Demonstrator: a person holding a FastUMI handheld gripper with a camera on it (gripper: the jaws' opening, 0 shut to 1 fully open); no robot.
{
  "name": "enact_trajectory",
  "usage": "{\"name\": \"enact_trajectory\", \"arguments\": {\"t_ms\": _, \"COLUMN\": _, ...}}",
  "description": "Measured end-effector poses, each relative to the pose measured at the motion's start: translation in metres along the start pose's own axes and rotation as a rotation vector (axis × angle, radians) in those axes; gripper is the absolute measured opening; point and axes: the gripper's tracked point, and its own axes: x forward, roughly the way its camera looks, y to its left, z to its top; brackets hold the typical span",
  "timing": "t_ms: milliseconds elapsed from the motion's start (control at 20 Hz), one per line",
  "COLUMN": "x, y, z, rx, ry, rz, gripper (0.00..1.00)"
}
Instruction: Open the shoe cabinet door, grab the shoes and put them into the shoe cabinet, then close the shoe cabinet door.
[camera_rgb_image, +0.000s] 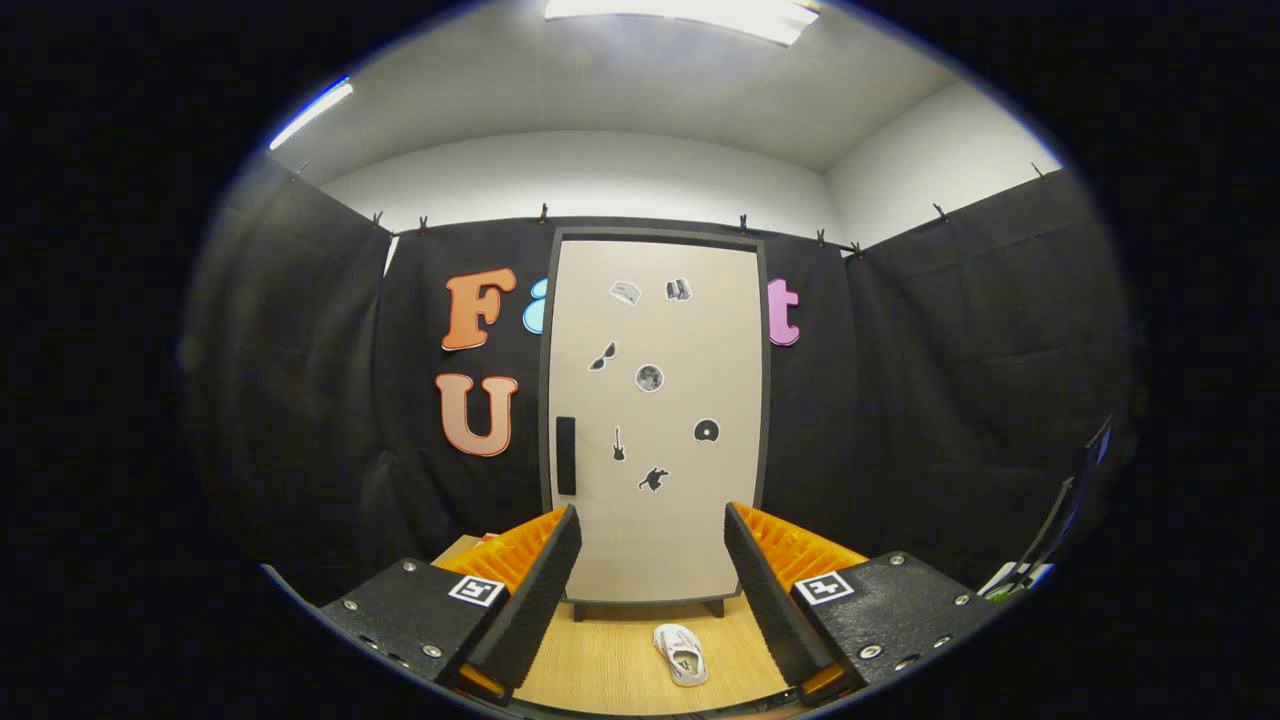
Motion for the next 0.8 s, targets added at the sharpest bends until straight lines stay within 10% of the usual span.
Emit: {"name": "enact_trajectory", "arguments": {"t_ms": 800, "x": 0.122, "y": 0.063, "z": -0.024, "rx": -0.030, "ry": -0.002, "rz": 0.058, "gripper": 0.88}}
